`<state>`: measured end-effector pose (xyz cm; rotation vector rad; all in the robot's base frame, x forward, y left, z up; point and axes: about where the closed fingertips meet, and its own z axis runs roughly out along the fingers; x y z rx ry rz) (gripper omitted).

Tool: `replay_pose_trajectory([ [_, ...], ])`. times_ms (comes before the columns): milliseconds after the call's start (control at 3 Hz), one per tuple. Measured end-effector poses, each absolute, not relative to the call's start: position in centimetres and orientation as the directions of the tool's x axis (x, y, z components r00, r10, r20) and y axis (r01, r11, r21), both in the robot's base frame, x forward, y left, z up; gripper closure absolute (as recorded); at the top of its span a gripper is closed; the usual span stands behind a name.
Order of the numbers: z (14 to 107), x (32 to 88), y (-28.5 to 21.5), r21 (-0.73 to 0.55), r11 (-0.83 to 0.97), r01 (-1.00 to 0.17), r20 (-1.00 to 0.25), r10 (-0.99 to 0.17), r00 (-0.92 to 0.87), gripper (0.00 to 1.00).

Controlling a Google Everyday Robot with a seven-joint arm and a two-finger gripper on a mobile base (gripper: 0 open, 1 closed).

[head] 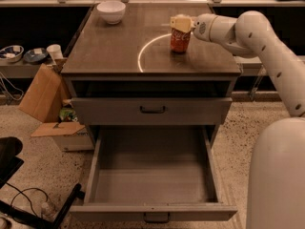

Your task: Pick coke can from middle drawer and place on counter

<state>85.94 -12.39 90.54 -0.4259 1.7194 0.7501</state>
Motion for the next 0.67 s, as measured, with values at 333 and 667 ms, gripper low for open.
replay_pose_trajectory([
  [333,90.98,85.94,-12.39,0.261,0.729,-0.632,-0.955,0.1,-0.28,1.0],
  [667,90.99,85.94,-12.38,0.261,0.729,-0.632,-0.955,0.1,-0.28,0.83],
])
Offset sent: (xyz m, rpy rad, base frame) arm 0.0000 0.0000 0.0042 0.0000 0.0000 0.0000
